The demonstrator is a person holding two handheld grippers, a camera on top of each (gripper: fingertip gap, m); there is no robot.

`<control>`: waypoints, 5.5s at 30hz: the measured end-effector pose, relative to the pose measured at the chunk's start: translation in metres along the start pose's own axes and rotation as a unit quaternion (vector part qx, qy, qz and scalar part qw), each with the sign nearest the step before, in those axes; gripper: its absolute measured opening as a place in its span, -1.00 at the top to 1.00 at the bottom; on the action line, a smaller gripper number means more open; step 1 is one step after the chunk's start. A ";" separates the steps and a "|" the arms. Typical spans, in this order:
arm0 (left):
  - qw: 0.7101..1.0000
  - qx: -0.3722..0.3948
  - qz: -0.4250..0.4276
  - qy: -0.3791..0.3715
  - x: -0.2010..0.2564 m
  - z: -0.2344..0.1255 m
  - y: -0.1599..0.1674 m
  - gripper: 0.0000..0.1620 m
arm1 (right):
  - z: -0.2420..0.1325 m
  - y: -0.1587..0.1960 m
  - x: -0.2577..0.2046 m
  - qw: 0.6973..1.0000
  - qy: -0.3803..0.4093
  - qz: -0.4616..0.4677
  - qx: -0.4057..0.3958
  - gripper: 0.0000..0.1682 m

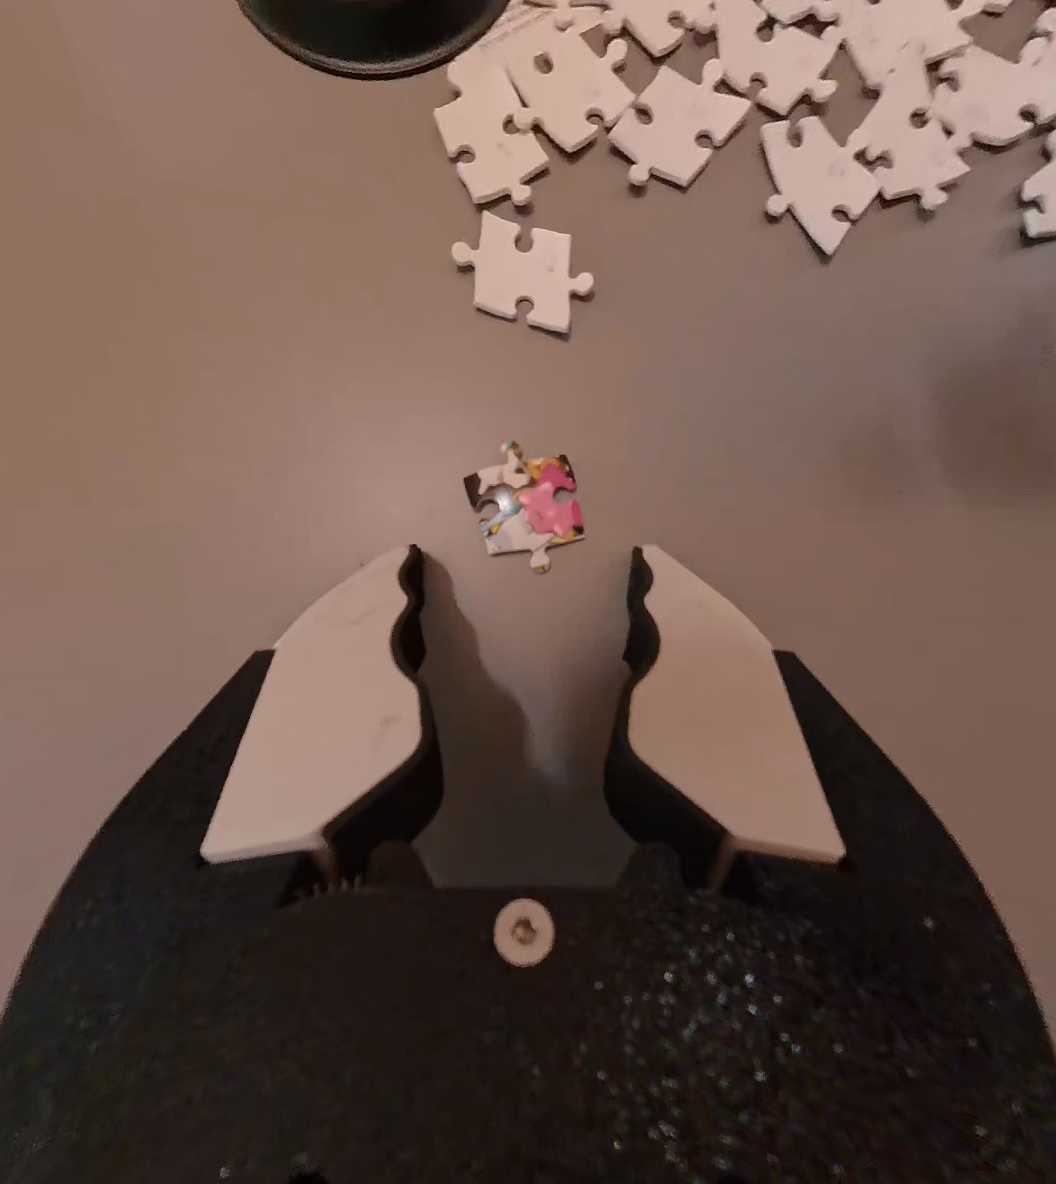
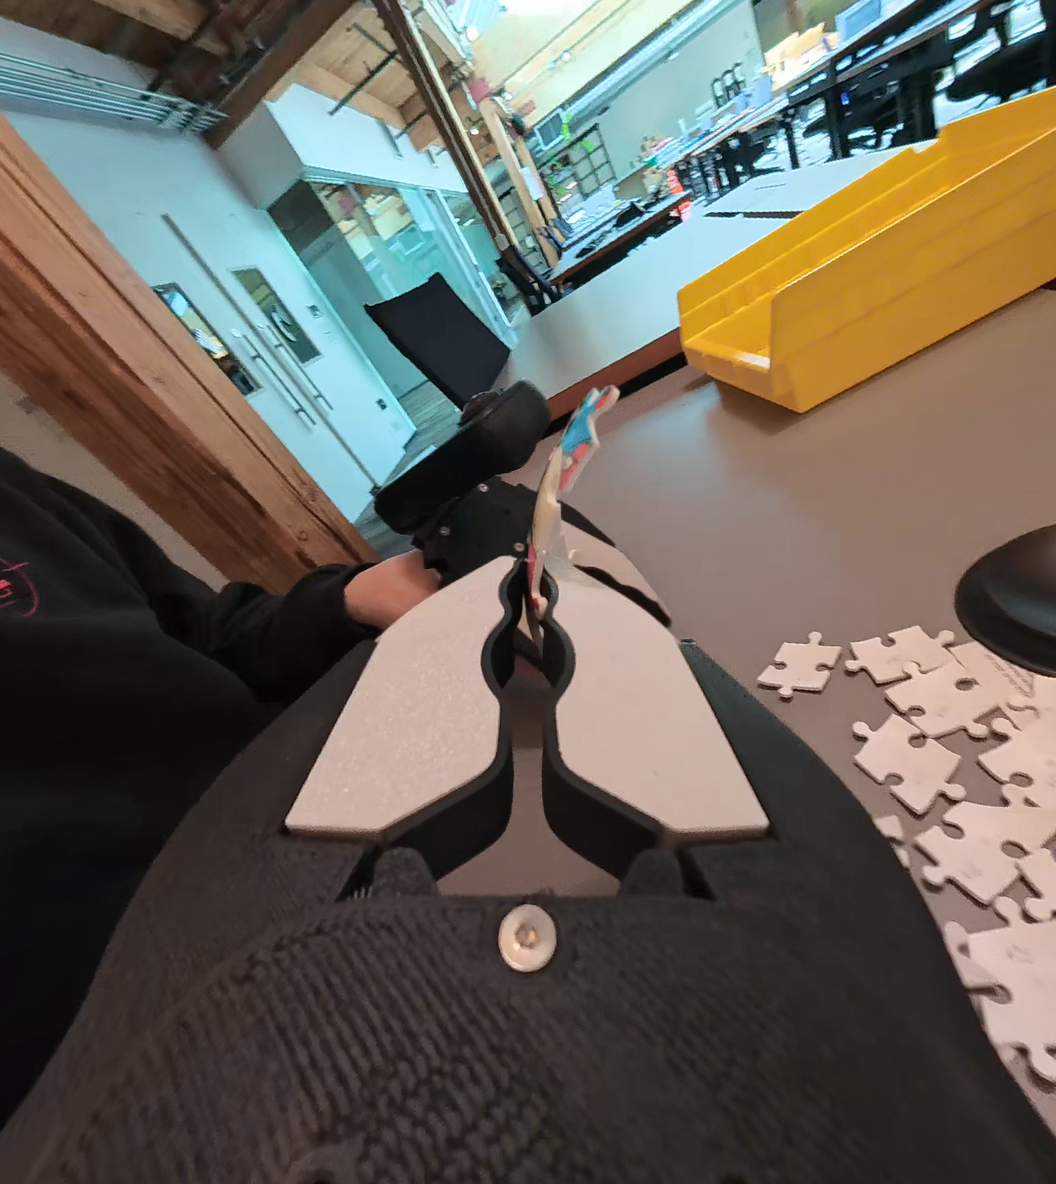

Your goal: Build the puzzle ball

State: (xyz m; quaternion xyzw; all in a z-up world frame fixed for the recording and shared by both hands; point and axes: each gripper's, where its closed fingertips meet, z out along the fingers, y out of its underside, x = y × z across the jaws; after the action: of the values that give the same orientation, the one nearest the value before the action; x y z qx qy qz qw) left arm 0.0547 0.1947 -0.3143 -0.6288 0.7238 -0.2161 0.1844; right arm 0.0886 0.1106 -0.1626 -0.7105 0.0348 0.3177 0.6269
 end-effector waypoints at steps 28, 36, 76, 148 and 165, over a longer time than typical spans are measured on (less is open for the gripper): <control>0.999 0.013 -0.002 0.036 -0.014 0.016 -0.029 0.67 | -0.028 0.016 -0.001 0.999 0.012 -0.021 0.028 0.97; 0.975 0.124 0.160 0.090 0.007 -0.010 -0.040 1.00 | -0.024 0.029 -0.001 1.000 -0.009 0.013 0.015 0.97; 0.876 0.174 0.387 0.229 0.064 -0.086 -0.071 0.63 | -0.013 0.070 -0.026 0.988 -0.103 0.094 -0.068 0.96; 0.782 0.201 0.234 0.542 0.118 -0.098 -0.058 0.94 | -0.005 0.039 -0.040 0.993 -0.113 0.029 0.020 0.97; 0.908 0.076 0.111 0.397 0.049 -0.053 -0.030 0.59 | -0.015 0.045 -0.009 0.994 0.030 -0.100 -0.026 0.97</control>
State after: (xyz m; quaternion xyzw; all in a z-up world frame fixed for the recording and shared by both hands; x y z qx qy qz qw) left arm 0.0440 0.1468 -0.2529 -0.3906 0.7840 -0.4801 -0.0484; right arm 0.0679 0.0844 -0.1972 -0.7356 -0.0258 0.2333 0.6355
